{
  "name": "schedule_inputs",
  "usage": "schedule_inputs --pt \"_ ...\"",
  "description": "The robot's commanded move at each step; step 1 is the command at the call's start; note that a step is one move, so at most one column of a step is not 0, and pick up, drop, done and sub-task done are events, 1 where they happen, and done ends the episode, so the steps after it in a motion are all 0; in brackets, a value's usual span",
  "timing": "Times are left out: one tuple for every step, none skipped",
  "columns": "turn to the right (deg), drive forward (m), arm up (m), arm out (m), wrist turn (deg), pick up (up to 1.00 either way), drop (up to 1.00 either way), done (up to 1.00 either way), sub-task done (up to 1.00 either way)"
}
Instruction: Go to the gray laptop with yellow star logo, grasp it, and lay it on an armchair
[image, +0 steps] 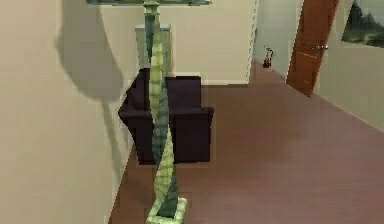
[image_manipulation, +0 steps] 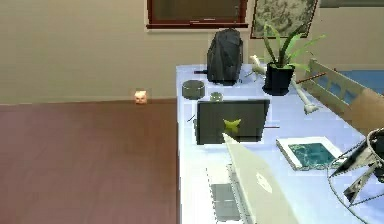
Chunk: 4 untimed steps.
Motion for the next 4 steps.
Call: schedule_inputs --pt "36.0 0.00 0.00 0.00 0.0 0.00 0.00 0.00 0.00" --pt "0.0 0.20 0.00 0.00 0.0 0.00 0.00 0.00 0.00" --pt "42.0 0.00 0.00 0.00 0.0 0.00 0.00 0.00 0.00" --pt "0.0 0.80 0.00 0.00 0.0 0.00 0.00 0.00 0.00"
